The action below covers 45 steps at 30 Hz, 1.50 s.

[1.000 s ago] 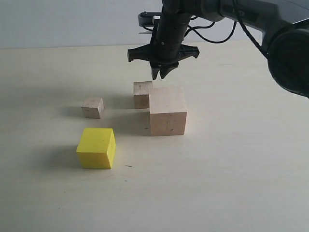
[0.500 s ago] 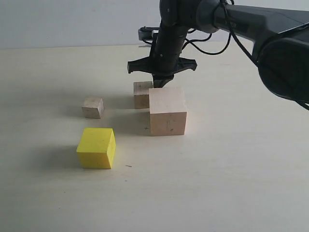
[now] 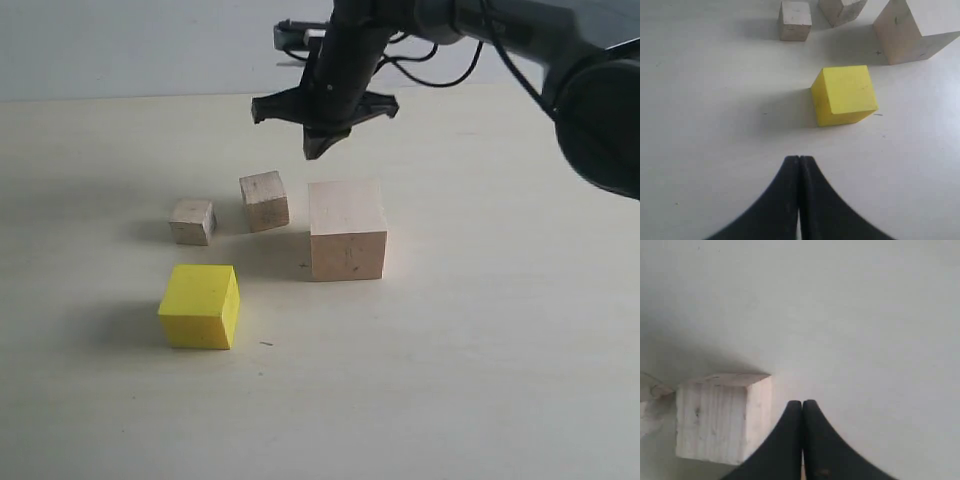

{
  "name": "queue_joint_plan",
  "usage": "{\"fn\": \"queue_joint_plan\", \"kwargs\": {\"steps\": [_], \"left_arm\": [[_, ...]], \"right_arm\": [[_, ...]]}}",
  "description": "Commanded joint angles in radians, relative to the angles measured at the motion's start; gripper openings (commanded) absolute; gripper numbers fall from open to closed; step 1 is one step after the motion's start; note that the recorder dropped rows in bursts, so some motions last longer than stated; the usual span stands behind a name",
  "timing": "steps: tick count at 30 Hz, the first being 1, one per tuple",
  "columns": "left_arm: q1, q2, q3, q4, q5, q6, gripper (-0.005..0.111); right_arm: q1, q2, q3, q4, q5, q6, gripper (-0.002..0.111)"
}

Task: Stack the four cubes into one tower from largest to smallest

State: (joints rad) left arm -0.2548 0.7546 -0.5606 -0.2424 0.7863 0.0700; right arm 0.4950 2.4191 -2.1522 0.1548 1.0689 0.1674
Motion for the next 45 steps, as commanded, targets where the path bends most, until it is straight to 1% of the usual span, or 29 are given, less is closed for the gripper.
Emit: {"fn": "queue_joint_plan", "kwargs": {"steps": [1,3,8,15,19,21,24,26,29,45], "left_arm": [[-0.005,0.002,-0.007,-0.001,-0.011,0.002,0.000],[-0.005,0.002,-0.007,-0.001,-0.011,0.002,0.000],[-0.005,0.002,-0.007,-0.001,-0.017,0.002,0.000],[-0.005,0.002,-0.007,-0.001,-0.015,0.002,0.000],[-0.005,0.002,-0.007,-0.001,-0.015,0.000,0.000],[-0.005,0.002,-0.007,-0.001,-0.021,0.000,0.000],[-0.005,0.002,-0.007,-0.001,-0.039,0.000,0.000],[-0.005,0.002,-0.007,-0.001,-0.046,0.000,0.000],[-0.005,0.002,-0.007,-0.001,-0.046,0.000,0.000],[-0.005,0.002,-0.007,-0.001,-0.045,0.002,0.000]], "right_arm": [[-0.009,-0.116,-0.010,-0.195,0.089,0.019,0.000],[-0.022,-0.141,-0.008,-0.227,0.148,0.024,0.000],[-0.064,-0.152,0.036,-0.217,0.152,0.045,0.000],[-0.065,-0.196,0.184,-0.215,0.152,0.083,0.000],[-0.065,-0.229,0.296,-0.215,0.150,0.090,0.000],[-0.065,-0.269,0.421,-0.180,0.062,0.098,0.000],[-0.065,-0.320,0.591,-0.047,-0.070,0.070,0.000],[-0.065,-0.324,0.648,0.050,-0.125,0.029,0.000],[-0.065,-0.324,0.679,0.165,-0.185,-0.036,0.000],[-0.065,-0.326,0.679,0.174,-0.120,-0.008,0.000]]}}
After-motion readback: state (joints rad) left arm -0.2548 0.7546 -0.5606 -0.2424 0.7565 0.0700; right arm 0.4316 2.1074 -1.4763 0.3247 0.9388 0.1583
